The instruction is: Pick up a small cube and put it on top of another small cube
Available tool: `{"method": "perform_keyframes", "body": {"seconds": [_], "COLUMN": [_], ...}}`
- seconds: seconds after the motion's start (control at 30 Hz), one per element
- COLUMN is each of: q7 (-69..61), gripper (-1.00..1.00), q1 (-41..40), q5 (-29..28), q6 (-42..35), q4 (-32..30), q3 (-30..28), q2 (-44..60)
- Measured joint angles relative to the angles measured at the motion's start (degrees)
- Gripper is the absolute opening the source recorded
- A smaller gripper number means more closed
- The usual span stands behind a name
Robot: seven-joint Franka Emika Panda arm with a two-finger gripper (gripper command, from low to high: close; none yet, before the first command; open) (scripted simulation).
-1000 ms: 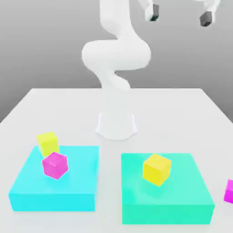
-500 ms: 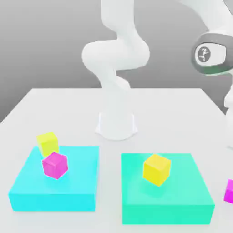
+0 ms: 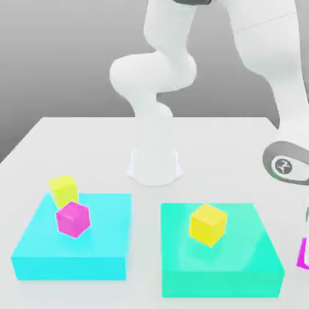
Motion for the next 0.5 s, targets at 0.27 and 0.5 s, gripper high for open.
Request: {"method": "perform_keyframes", "body": {"seconds": [0.27, 0.5], "q7": [-3.98, -3.37], "gripper": [-1.00, -1.00], "q1": [-7.36, -19.82], "q5": [6.47, 9.02], "q6": [-8.38, -12.36], "q4": [-4.69, -12.00], "q3": [1.14, -8.58], "q2": [-13.49, -25.53]}}
